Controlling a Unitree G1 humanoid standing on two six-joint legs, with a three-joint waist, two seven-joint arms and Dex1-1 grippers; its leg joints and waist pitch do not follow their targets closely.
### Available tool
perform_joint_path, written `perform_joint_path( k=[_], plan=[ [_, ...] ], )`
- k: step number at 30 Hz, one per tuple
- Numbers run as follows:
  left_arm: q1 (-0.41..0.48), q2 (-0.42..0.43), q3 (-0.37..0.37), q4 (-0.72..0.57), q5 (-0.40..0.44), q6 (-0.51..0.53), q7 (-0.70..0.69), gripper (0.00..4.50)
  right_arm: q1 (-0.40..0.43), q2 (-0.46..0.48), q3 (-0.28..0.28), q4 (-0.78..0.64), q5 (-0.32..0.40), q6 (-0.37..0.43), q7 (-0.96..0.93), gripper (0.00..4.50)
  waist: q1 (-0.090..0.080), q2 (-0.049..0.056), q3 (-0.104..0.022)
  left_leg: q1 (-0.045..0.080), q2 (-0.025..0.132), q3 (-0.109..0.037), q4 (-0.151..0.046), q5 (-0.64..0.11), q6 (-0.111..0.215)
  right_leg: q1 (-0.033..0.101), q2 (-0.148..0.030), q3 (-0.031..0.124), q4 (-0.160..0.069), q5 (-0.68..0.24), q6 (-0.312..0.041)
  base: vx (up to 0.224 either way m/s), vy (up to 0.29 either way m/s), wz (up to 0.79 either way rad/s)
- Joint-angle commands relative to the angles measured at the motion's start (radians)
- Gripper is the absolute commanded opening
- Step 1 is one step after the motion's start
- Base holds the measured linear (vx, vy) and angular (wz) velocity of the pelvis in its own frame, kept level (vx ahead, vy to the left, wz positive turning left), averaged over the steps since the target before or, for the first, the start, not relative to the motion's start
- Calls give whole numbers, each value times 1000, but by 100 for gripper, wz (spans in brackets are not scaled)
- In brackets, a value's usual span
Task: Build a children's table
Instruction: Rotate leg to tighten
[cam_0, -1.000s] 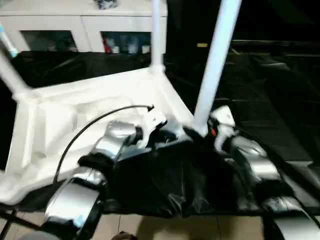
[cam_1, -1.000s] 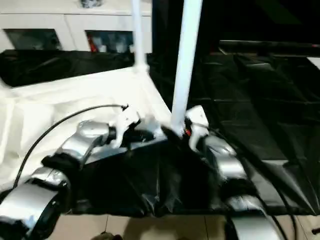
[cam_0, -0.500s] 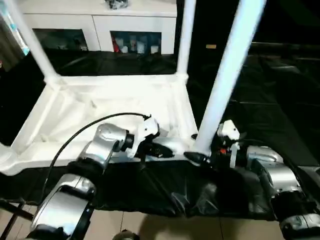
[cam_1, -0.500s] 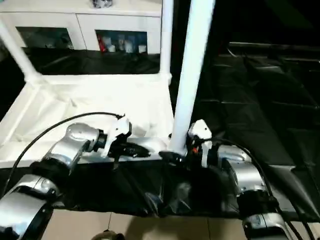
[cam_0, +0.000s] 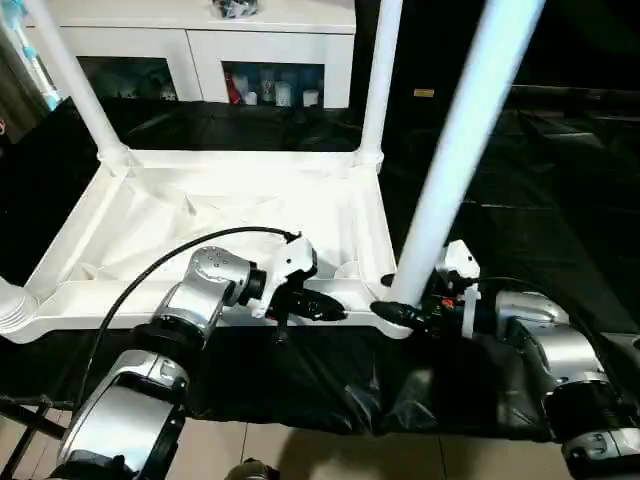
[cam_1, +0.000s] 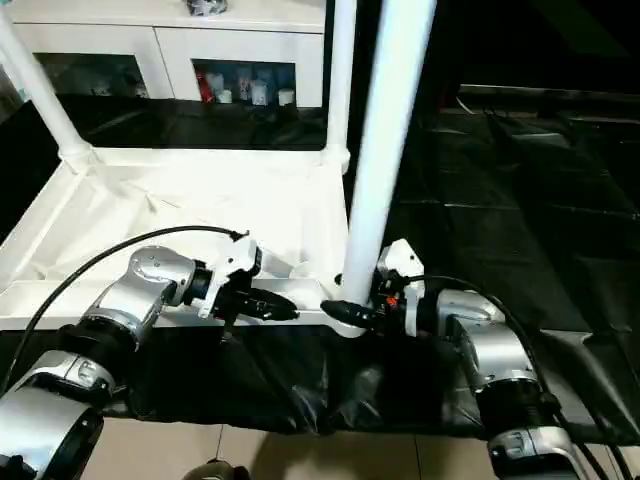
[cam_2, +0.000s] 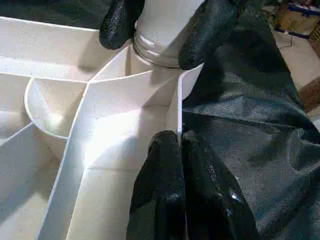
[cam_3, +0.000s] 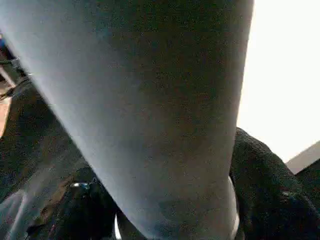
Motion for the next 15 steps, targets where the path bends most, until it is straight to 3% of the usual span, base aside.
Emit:
perform_joint_path(
  k=[1,4,6,10,15],
  plan=[
    [-35,-47,28,-22,-27,-3,96,0,-18,57,36,47,-28,14,-55,261,-3,-9,-61,29,42,-18,-76,-232,36,35,-49,17,-64,-178,-235,0,0,0],
    [-75,-93,45,52,11,5,277,0,-96,130,-16,213,-90,0,-339,260,-21,-11,-58,32,37,-24,-82,-281,-10,29,-53,18,-73,-288,-214,0,0,0],
    [-87,-108,48,73,20,13,329,0,-113,149,-26,251,-104,-2,-416,259,-29,-11,-58,31,36,-26,-83,-283,-17,31,-53,19,-78,-315,-192,0,0,0],
    [-135,-164,65,151,45,19,534,0,-167,211,-44,363,-155,0,-695,259,-38,-11,-61,33,32,-23,-80,-260,-19,28,-48,21,-76,-260,-192,0,0,0],
    [-158,-207,58,190,56,-11,601,0,-196,271,-52,421,-159,-60,-740,259,-33,-9,-65,24,30,-21,-74,-204,21,37,-45,20,-66,-138,-206,0,0,0]
  ],
)
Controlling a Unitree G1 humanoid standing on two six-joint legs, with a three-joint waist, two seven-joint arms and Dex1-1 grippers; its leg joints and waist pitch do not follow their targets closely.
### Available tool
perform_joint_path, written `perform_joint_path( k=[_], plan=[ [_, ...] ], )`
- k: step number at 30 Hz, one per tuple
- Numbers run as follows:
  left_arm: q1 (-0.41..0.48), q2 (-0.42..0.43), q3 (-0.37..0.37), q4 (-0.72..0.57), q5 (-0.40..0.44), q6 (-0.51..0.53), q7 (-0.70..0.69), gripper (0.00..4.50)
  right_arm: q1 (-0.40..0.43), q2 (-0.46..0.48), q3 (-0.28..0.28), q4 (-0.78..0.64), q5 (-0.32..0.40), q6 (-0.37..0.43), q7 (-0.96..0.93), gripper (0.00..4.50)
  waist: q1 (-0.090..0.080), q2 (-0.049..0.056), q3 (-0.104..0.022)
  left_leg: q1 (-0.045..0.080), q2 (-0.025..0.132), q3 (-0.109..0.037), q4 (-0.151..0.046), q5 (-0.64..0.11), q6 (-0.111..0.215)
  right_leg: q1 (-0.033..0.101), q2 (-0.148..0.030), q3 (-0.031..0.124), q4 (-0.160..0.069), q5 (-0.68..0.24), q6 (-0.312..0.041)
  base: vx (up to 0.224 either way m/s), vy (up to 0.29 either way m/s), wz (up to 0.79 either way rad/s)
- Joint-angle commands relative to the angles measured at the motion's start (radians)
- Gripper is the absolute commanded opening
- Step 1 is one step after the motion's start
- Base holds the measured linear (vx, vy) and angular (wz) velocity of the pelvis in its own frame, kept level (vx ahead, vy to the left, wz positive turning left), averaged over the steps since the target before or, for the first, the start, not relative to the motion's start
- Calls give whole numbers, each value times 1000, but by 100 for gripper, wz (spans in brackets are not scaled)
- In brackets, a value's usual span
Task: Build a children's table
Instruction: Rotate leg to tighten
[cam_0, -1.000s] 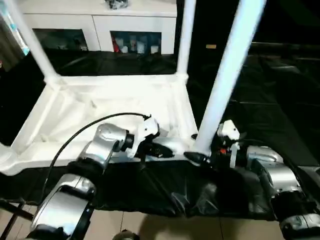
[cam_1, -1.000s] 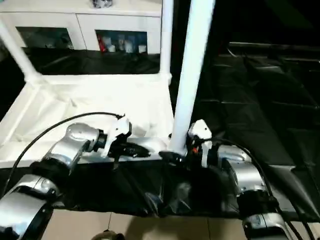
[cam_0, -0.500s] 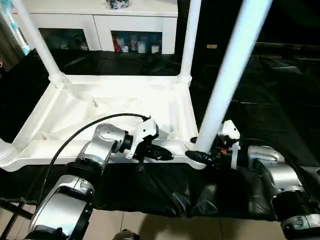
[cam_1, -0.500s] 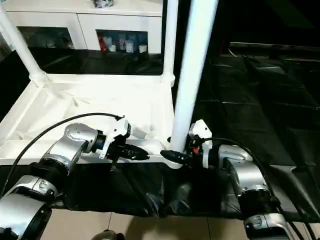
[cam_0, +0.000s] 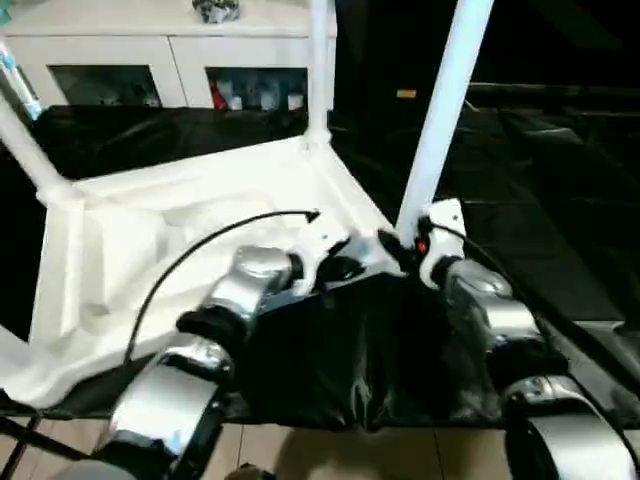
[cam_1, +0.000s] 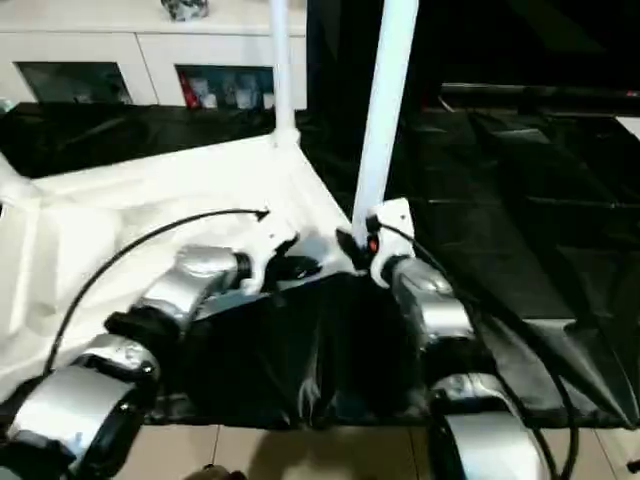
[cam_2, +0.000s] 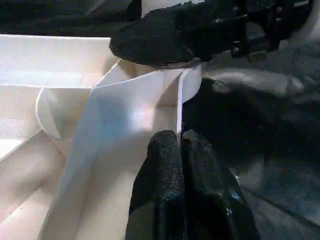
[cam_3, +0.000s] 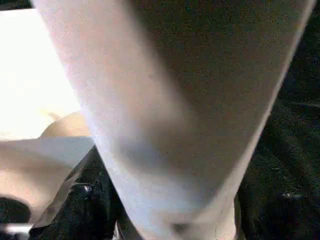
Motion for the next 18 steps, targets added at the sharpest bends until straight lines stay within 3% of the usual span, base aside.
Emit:
perform_joint_path(
  k=[1,6,9,12,14,16,18],
  plan=[
    [-48,-38,15,16,5,-28,82,0,32,66,63,91,-58,11,20,294,-3,-11,-63,21,31,-20,-73,-210,29,36,-46,16,-67,-139,-208,0,0,0],
    [-51,-37,8,24,3,-50,55,0,28,78,54,85,-21,-5,84,340,-4,-10,-58,25,34,-21,-79,-268,23,34,-46,16,-74,-209,-202,0,0,0],
    [-37,-19,0,12,-12,-79,-17,0,41,48,80,59,-27,-34,155,375,-5,-8,-59,23,35,-23,-81,-275,19,35,-47,17,-75,-222,-194,0,0,0],
    [-27,-7,-4,2,-17,-89,-57,0,53,29,93,40,-27,-40,208,382,-5,-9,-61,22,36,-22,-78,-256,26,37,-46,16,-71,-181,-204,0,0,0],
    [-11,24,-5,-14,-35,-105,-151,0,90,-22,115,-23,-15,-70,365,382,-2,-10,-62,19,36,-21,-76,-231,39,41,-45,15,-67,-138,-213,0,0,0],
    [-6,34,-3,-22,-44,-104,-180,0,101,-35,119,-41,-6,-72,407,382,3,-11,-63,15,38,-19,-71,-203,61,45,-45,14,-59,-79,-226,0,0,0],
    [9,57,-7,-48,-64,-109,-262,0,129,-65,133,-96,24,-62,514,382,6,-11,-64,18,38,-16,-66,-183,84,45,-44,12,-55,-41,-252,0,0,0]
  ],
)
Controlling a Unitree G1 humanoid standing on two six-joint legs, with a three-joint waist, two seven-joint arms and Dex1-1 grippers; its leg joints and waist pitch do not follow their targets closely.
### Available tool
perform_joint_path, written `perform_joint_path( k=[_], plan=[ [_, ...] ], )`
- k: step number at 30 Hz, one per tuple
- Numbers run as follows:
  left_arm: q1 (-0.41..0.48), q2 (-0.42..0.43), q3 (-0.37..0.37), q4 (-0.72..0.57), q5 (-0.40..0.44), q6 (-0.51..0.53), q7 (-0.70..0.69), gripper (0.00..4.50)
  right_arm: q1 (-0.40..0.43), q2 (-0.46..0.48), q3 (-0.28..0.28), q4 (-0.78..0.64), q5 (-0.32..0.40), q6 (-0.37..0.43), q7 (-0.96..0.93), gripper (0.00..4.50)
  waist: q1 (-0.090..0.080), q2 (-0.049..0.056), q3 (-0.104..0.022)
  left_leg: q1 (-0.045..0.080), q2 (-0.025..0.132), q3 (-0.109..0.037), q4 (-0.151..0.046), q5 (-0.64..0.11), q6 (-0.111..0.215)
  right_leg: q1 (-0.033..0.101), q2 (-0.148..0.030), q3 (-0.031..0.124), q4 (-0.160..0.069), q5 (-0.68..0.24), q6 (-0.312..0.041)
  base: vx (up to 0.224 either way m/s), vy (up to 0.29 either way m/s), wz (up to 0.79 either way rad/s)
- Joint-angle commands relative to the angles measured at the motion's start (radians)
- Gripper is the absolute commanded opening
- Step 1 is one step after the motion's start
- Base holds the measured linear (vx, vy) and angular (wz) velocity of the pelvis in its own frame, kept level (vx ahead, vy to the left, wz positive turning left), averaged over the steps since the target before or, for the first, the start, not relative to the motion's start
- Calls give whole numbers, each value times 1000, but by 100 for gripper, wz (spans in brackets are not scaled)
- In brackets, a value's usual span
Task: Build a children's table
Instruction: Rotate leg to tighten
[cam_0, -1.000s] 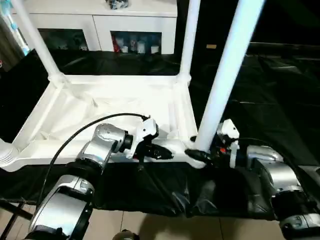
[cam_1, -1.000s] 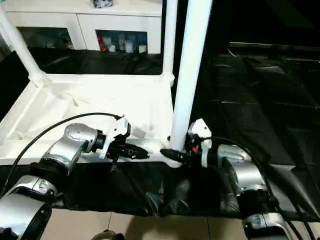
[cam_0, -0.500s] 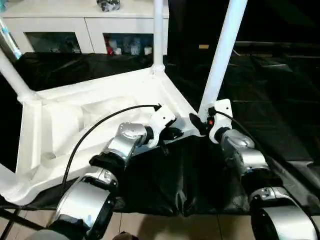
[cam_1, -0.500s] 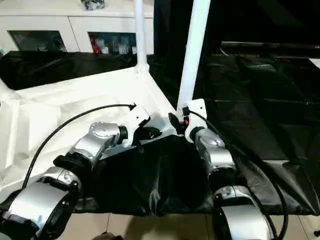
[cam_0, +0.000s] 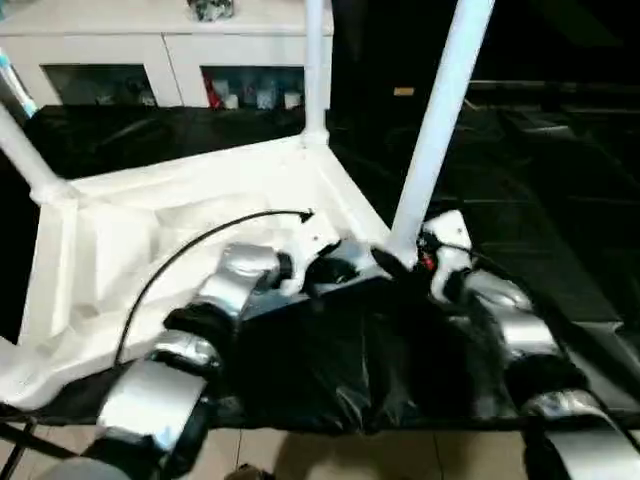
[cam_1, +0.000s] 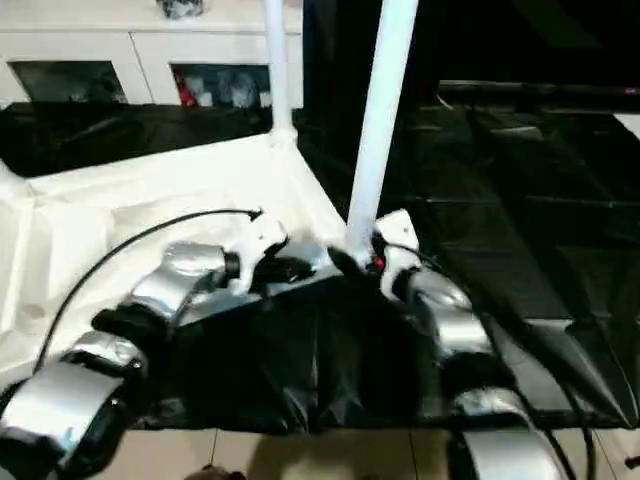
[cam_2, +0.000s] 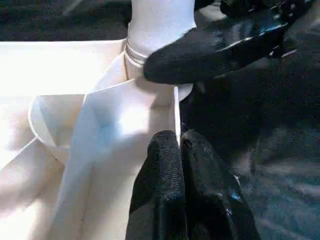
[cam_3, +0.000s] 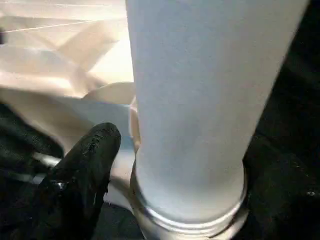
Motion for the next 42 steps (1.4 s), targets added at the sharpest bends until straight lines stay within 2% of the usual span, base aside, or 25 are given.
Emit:
perform_joint_path(
  k=[1,3,5,11,18,19,25,30,32,33,35,36,38,40,42],
  plan=[
    [3,-13,-6,-62,-53,-42,-87,0,38,24,95,-36,22,35,167,382,6,-10,-62,17,37,-16,-65,-184,92,46,-46,14,-54,-41,-262,0,0,0],
    [16,6,-11,-87,-68,-41,-158,0,60,-1,108,-83,46,46,249,382,10,-11,-61,21,40,-16,-67,-198,92,44,-47,14,-57,-76,-266,0,0,0],
    [22,15,-14,-97,-73,-42,-193,0,73,-16,117,-112,60,61,298,382,10,-9,-58,24,43,-17,-72,-226,79,42,-48,15,-62,-132,-262,0,0,0],
    [45,49,-27,-143,-84,-16,-302,0,119,-70,153,-201,86,119,454,382,20,-8,-59,26,46,-18,-74,-236,61,38,-50,17,-60,-141,-258,0,0,0],
    [54,67,-27,-163,-85,4,-347,0,143,-107,189,-259,89,170,535,330,29,-10,-59,25,44,-17,-74,-219,55,38,-51,17,-61,-147,-251,0,0,0],
    [54,67,-27,-163,-85,4,-347,0,143,-107,189,-259,89,170,535,313,30,-11,-60,27,44,-17,-73,-216,56,37,-51,17,-60,-142,-251,0,0,0],
    [58,71,-26,-175,-87,13,-354,0,148,-111,186,-279,85,190,545,273,31,-11,-61,24,44,-17,-72,-206,57,38,-52,16,-59,-138,-249,0,0,0],
    [55,65,-16,-167,-77,9,-316,0,134,-84,157,-252,73,182,444,259,30,-12,-60,24,43,-17,-72,-207,55,37,-51,16,-60,-148,-245,0,0,0],
    [51,55,-7,-160,-70,10,-270,0,115,-49,129,-209,47,172,325,257,26,-12,-59,22,42,-19,-74,-211,44,37,-51,16,-60,-163,-241,0,0,0],
    [49,52,-5,-157,-69,10,-258,0,112,-42,124,-199,42,170,302,257,23,-9,-59,26,42,-18,-75,-228,32,32,-51,17,-62,-184,-238,0,0,0],
    [37,27,5,-138,-54,10,-170,0,89,3,97,-134,16,168,159,257,16,-11,-58,24,40,-20,-77,-237,17,34,-52,17,-64,-208,-231,0,0,0],
    [37,27,5,-138,-54,10,-170,0,89,3,97,-134,16,168,159,256,9,-11,-58,25,39,-21,-78,-246,10,33,-53,18,-65,-217,-229,0,0,0],
    [24,4,8,-118,-39,13,-95,0,72,35,83,-86,-1,162,61,256,2,-12,-57,24,38,-21,-78,-251,9,34,-51,18,-69,-226,-222,0,0,0],
    [2,-35,12,-86,-17,28,20,0,48,75,73,-17,-32,166,-79,256,-7,-9,-55,30,36,-22,-81,-279,-8,27,-50,20,-73,-263,-214,0,0,0],
    [-19,-77,17,-60,-8,45,127,0,17,113,52,51,-53,162,-220,256,-7,-3,-53,33,35,-24,-83,-300,-23,26,-51,20,-79,-304,-200,0,0,0]
  ],
)
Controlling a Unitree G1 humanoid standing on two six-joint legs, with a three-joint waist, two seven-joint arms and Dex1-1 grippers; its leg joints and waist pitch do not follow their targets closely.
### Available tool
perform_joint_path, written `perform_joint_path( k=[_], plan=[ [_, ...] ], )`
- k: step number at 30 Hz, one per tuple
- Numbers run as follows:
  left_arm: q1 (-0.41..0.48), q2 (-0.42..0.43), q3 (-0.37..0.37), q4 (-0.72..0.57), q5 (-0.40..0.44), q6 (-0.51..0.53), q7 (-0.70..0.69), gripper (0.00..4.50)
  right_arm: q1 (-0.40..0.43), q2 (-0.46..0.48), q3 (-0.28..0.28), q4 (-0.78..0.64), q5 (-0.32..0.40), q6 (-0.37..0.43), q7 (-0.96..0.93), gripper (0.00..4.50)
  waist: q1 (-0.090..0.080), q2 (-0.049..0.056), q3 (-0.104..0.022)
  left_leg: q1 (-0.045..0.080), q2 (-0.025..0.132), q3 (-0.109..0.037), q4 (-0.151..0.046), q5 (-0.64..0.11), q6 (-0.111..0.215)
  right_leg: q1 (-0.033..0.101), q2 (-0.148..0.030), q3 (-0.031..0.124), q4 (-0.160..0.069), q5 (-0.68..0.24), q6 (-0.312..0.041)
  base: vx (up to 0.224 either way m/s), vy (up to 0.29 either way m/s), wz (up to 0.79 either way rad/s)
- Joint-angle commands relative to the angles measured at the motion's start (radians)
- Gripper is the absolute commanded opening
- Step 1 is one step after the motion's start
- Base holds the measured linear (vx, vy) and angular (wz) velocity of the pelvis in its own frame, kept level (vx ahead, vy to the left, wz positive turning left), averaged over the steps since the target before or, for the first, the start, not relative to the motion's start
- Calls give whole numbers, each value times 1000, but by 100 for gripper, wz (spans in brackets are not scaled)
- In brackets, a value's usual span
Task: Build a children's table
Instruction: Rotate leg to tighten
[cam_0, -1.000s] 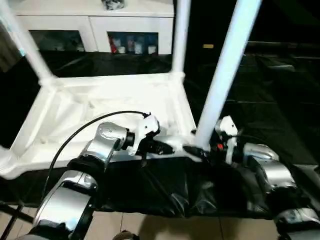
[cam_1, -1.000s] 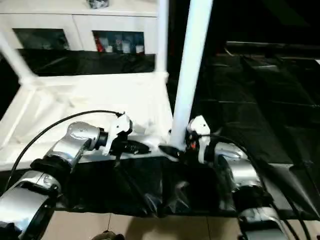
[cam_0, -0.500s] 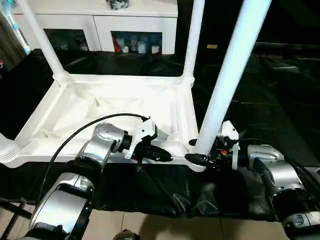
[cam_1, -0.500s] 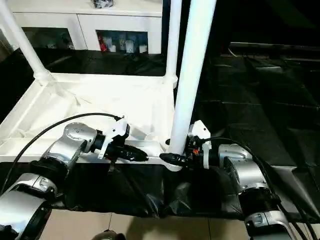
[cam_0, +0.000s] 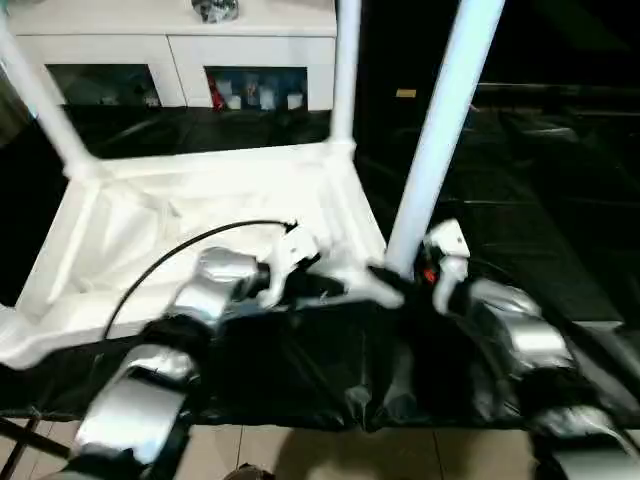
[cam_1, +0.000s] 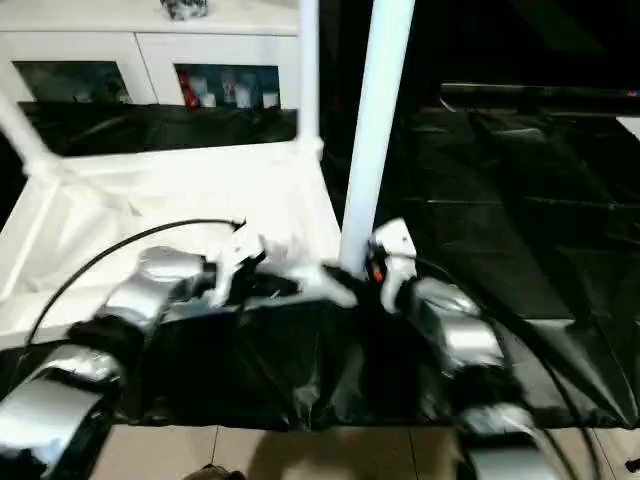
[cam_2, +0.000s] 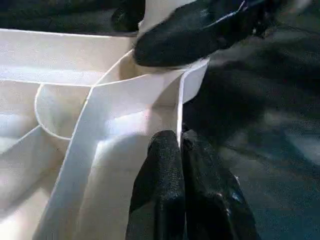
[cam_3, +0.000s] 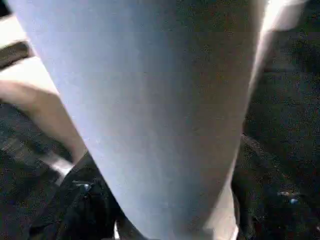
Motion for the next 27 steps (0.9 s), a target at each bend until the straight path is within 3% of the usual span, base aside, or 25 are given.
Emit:
perform_joint_path(
  k=[1,3,4,9,13,18,23,27],
  plan=[
    [-62,-97,9,5,-8,7,157,0,-3,92,31,147,-59,42,-161,256,-7,-5,-55,31,36,-25,-85,-309,-25,25,-49,20,-82,-310,-191,0,0,0],
    [-70,-114,6,16,-1,6,189,0,-21,109,13,177,-51,30,-193,256,-9,-6,-58,29,34,-26,-85,-301,-29,28,-47,18,-79,-286,-188,0,0,0],
    [-76,-126,4,23,3,4,206,0,-35,123,1,194,-40,15,-196,291,-9,-2,-58,28,34,-24,-83,-294,-19,26,-47,20,-80,-254,-191,0,0,0],
    [-80,-127,0,28,10,-15,192,0,-50,132,-5,202,-28,-14,-175,336,-3,-4,-63,23,33,-21,-75,-232,24,35,-44,18,-68,-125,-214,0,0,0],
    [-59,-97,-6,6,-8,-51,96,0,-49,108,21,182,-33,-57,-58,376,-2,-4,-61,19,35,-22,-79,-251,29,39,-46,16,-69,-158,-216,0,0,0],
    [-30,-56,-12,-32,-37,-71,-22,0,-16,57,72,129,-53,-113,93,420,-2,-6,-63,17,36,-19,-72,-213,48,43,-44,14,-61,-86,-237,0,0,0],
    [-4,-4,-18,-83,-72,-67,-189,0,43,-7,104,11,-5,-111,306,420,9,-5,-64,20,41,-16,-68,-195,85,42,-44,14,-57,-60,-262,0,0,0],
    [4,25,-27,-101,-79,-57,-266,0,73,-42,116,-48,23,-91,424,420,10,-3,-60,22,44,-16,-74,-228,75,37,-44,13,-60,-102,-269,0,0,0]
  ],
)
